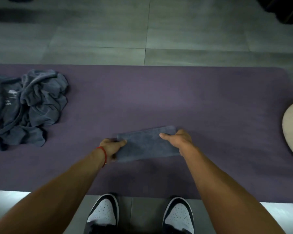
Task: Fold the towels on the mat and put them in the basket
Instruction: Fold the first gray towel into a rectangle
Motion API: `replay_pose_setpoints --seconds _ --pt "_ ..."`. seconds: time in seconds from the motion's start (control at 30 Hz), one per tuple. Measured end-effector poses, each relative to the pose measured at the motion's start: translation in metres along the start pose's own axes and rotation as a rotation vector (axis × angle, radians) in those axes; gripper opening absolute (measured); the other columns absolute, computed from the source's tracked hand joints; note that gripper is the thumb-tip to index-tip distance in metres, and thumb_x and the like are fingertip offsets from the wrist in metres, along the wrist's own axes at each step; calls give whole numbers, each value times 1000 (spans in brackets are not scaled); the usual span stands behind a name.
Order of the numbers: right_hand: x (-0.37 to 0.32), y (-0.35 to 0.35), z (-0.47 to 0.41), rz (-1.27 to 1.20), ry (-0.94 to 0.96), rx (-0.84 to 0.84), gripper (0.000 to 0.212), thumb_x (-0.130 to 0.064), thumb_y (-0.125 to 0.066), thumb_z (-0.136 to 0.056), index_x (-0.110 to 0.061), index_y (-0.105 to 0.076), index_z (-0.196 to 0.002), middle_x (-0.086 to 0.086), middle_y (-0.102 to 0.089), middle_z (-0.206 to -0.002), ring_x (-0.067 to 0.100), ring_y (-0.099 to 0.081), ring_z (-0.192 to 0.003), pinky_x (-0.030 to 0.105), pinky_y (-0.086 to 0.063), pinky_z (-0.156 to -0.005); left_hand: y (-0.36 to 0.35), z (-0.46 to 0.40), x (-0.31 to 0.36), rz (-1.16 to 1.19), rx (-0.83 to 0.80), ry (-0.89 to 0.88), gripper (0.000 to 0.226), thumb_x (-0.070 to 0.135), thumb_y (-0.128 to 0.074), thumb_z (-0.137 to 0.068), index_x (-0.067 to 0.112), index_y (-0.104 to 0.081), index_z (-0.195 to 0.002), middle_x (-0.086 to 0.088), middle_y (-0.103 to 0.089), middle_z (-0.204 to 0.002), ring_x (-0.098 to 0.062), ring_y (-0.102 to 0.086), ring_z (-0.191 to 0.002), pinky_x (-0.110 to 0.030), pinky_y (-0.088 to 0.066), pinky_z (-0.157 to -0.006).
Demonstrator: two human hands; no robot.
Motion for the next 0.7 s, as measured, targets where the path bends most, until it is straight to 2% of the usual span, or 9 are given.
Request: replay_pose_setpoints --seconds 0.07,0.1,0.2,0.3,0.4,0.47,0.53,0.63,0.7 --pt "10 6 1 -111 -20 -30 74 -52 -86 -70 -4 -58 -119 8 -64 -121 27 -63 -112 34 -52 -87 -2 8 8 18 -127 107 13 24 -69 -92 13 -63 -92 -5 -63 -78 -18 -59 -66 -22 -50 -46" --pt "17 9 2 -172 -33 -48 70 -51 -87 -69 -5 -60 -114 6 -66 -115 25 -65 -106 35 -54 -85 -4 10 13 15 -155 114 14 25 -69 -91 13 -62 -90 -4 -61 -74 -17 -57 -63 -20 -48 -43" --pt "38 28 1 -407 -61 -81 50 -37 -88 -72 -7 -67 -106 6 -76 -94 20 -73 -86 36 -60 -72 -17 2 42 4 -156 -57 27 28 -74 -87 8 -69 -104 -9 -73 -88 -21 -68 -69 -28 -53 -53" --pt "55 74 -9 -653 -119 -33 29 -19 -80 -80 -3 -71 -103 8 -76 -79 22 -72 -69 35 -58 -60 -58 -7 97 -68 -152 -285 41 41 -77 -82 9 -68 -106 -12 -75 -100 -26 -73 -90 -36 -60 -68" --pt "64 126 -34 -789 -122 75 33 -17 -79 -81 2 -68 -107 18 -74 -90 30 -71 -76 44 -59 -67 -123 -17 160 -167 -145 -507 44 51 -64 -88 13 -62 -110 -7 -69 -107 -26 -67 -98 -35 -56 -74" --pt "63 157 -57 -786 -86 217 33 -19 -78 -84 3 -66 -104 15 -71 -89 25 -69 -75 36 -60 -61 -170 -28 202 -269 -125 -568 36 43 -52 -97 15 -58 -119 -2 -61 -115 -22 -59 -104 -38 -51 -91" --pt "57 183 -81 -760 -63 339 28 -22 -78 -85 -2 -64 -99 9 -69 -87 18 -67 -73 29 -54 -58 -210 -48 242 -275 -155 -562 42 39 -51 -97 10 -58 -126 -2 -60 -124 -23 -56 -112 -42 -47 -102" --pt "47 223 -129 -667 0 516 30 -28 -77 -86 -4 -65 -100 11 -69 -97 22 -68 -84 30 -54 -67 -256 -76 291 -186 -155 -526 46 34 -60 -92 4 -59 -128 -7 -61 -127 -27 -57 -116 -43 -47 -104" --pt "39 250 -155 -507 77 628 44 -33 -77 -86 -4 -63 -115 15 -69 -111 28 -67 -103 34 -55 -82 -281 -91 309 -135 -149 -506 44 29 -63 -91 2 -61 -125 -11 -63 -124 -30 -61 -111 -44 -52 -98"
Point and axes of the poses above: each hand's wrist, its own z-axis away from the middle knuckle, its own y-axis out of the back of the hand, x = y × z, the point moved 1 cm from there along -z, towards the middle knuckle
